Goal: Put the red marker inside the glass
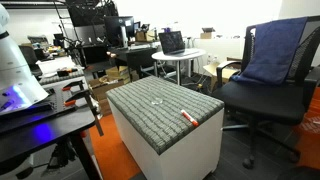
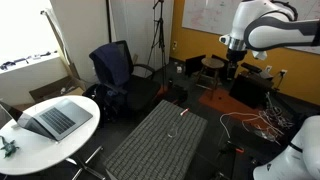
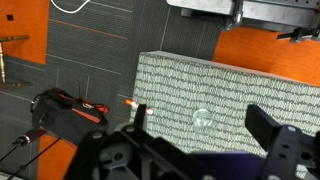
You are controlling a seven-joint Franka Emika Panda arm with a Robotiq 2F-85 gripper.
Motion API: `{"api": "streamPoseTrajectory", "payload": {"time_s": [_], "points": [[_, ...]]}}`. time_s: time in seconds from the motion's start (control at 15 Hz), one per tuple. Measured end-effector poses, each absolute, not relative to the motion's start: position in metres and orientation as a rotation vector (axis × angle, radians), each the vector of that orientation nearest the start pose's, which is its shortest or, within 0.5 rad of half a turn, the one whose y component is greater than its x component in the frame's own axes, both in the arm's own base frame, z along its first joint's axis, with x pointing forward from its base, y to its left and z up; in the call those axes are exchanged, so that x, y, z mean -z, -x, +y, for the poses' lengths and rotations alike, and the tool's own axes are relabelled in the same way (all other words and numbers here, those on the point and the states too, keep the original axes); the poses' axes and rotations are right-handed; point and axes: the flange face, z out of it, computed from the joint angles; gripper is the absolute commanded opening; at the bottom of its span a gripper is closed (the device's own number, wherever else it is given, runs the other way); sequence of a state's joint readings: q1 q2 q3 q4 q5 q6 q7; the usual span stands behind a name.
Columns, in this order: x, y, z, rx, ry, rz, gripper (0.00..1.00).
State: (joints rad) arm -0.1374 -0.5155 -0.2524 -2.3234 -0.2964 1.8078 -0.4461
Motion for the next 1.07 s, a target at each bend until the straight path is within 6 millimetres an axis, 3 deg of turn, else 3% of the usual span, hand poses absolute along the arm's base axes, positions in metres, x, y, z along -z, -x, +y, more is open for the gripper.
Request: {"api": "streamPoseTrajectory", "payload": {"time_s": [1.07], "points": [[-0.5279,-0.3608,-0.1869,-0.085,3.3,-0.276,1.0]]}}
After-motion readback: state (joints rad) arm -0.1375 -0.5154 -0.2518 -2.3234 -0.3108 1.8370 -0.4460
